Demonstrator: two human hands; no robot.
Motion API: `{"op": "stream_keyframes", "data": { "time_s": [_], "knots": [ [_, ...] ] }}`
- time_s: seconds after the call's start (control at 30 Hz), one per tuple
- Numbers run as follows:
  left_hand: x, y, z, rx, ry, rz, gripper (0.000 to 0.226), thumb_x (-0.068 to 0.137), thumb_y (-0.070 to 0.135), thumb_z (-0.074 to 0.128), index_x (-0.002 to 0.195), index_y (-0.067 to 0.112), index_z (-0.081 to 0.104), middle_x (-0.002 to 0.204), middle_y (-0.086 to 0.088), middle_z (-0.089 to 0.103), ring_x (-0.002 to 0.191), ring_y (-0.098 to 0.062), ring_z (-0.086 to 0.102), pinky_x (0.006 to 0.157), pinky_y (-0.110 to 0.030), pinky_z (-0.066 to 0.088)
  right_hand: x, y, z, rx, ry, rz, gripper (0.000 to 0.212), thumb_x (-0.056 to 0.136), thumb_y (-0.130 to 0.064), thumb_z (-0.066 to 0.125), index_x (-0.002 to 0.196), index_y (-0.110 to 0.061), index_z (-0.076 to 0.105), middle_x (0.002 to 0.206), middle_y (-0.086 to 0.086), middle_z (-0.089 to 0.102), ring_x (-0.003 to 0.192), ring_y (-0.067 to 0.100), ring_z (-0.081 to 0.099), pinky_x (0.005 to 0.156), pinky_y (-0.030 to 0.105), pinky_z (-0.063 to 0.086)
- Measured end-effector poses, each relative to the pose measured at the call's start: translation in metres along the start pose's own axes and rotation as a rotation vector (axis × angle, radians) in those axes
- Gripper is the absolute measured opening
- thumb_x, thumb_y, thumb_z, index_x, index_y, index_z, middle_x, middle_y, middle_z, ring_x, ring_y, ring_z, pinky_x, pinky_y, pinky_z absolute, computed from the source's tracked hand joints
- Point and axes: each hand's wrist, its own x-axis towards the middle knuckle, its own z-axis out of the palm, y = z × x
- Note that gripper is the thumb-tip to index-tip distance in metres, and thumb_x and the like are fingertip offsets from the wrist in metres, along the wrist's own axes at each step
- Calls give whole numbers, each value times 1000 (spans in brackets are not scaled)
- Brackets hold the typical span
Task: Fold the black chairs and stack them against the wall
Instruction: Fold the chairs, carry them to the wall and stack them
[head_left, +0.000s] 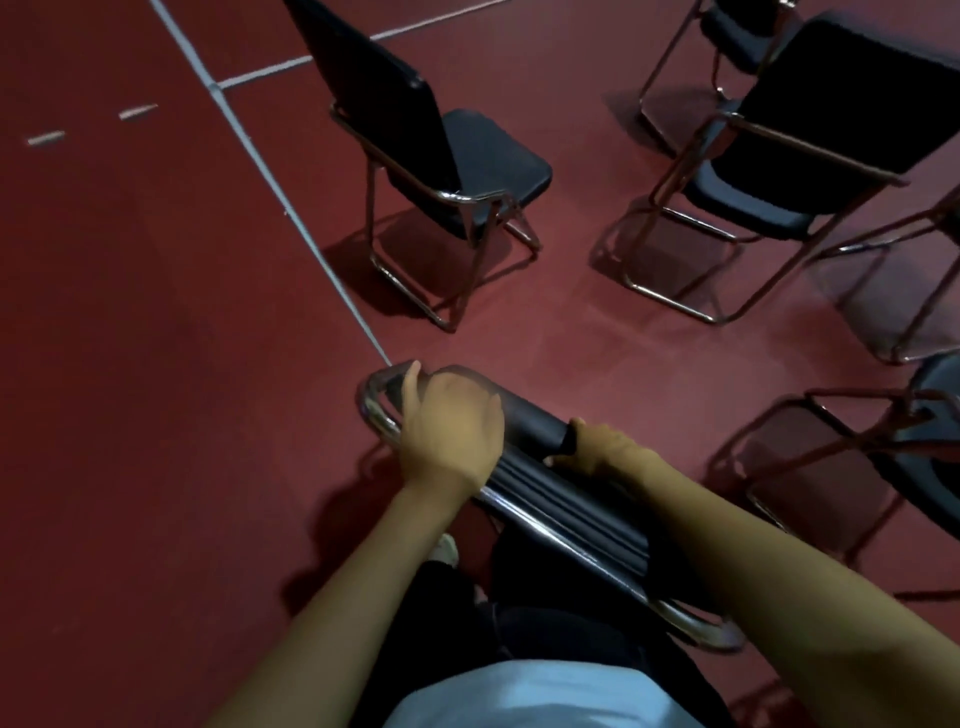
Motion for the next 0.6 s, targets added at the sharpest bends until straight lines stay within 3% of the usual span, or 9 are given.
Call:
{"op": "stream_keyframes", "data": {
  "time_s": [0.13, 0.23, 0.33, 0.43, 0.5, 0.6],
  "knots": [
    [6, 4, 6, -26, 134, -97, 21, 84, 21, 56, 71, 12, 69, 92, -1, 67, 103, -26, 61, 113, -57, 19, 15, 6, -12, -44, 2, -70, 80, 76, -70, 57, 131, -15, 40, 127, 9, 57, 113, 29, 57, 89, 38, 45],
    [1, 20, 11, 49, 139, -379, 25, 86, 27, 49, 83, 17, 71, 119, -4, 63, 127, -28, 46, 114, -60, 13, 28, 15, -11, 6, 8, -164, 78, 69, -72, 64, 119, -14, 44, 118, 8, 59, 102, 27, 59, 81, 36, 47],
    [-11, 48, 16, -7, 209, -683, 40, 89, 35, 41, 113, 19, 69, 147, -10, 43, 140, -34, 31, 108, -63, 27, 36, 25, -3, 243, 9, -233, 72, 66, -60, 76, 107, -11, 43, 114, 12, 58, 95, 27, 57, 73, 34, 46],
    [-21, 69, 15, -181, 232, -844, 64, 89, 41, 45, 148, 16, 36, 160, -17, 4, 148, -33, 9, 114, -51, 27, 35, 27, 4, 386, -32, -270, 83, 70, -53, 77, 130, -13, 37, 124, 10, 56, 105, 29, 58, 80, 33, 46],
    [-25, 84, 4, -396, 218, -1066, 86, 88, 36, 62, 154, 16, 10, 160, -11, -13, 149, -26, 0, 117, -41, 24, 33, 25, 6, 433, -63, -313, 89, 72, -58, 73, 141, -18, 32, 130, 7, 55, 111, 28, 58, 86, 34, 47],
    [-34, 108, -6, -633, 194, -1371, 107, 81, 28, 75, 152, 7, -2, 156, -13, 0, 146, -26, 10, 117, -37, 23, 27, 24, 11, 437, -81, -346, 85, 76, -69, 59, 140, -21, 33, 126, 8, 59, 105, 28, 60, 83, 36, 48]
  ]
}}
